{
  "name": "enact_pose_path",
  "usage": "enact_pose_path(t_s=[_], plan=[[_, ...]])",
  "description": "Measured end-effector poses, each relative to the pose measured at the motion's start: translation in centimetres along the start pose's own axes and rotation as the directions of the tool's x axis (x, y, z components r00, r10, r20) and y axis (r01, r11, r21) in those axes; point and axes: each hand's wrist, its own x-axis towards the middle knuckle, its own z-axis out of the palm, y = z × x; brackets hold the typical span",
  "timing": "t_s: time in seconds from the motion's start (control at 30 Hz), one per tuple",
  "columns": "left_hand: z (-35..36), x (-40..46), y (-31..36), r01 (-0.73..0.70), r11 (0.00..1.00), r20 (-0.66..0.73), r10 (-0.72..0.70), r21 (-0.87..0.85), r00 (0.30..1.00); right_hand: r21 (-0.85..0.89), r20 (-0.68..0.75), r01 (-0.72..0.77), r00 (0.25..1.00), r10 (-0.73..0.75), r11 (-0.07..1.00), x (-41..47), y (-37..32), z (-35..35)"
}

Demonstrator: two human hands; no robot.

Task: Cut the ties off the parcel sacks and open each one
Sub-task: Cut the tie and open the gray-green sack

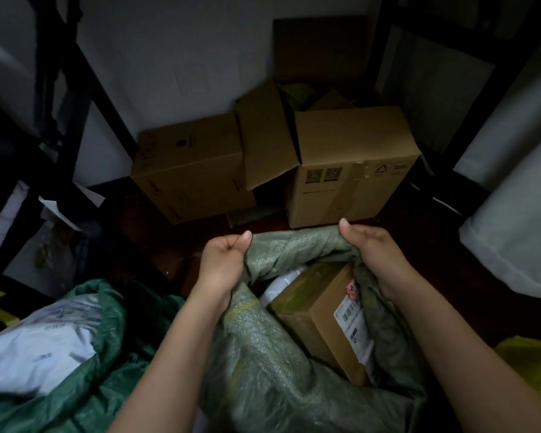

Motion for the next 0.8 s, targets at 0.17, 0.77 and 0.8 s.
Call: enact_pose_path(t_s=[0.17,0.77,0.8], plan=[[0.6,0.1,-0.3,-0.132,0.974,-0.007,0.135,0.182,0.991,0.239,-0.121,-0.235,0.955,0.269,0.942,0.5,0.2,0.6],[0.8,-1.1,-0.6,-0.419,0.519,0.252,0.363,0.745,0.897,-0.786,0.258,0.500,0.800,-0.542,0.364,1.0,1.4,-0.3],[0.7,-0.9,-0.6,-0.397,0.613,0.231,0.335,0.683,0.914,-0.768,0.303,0.500,0.835,-0.460,0.401,0.8,1.4,0.0]])
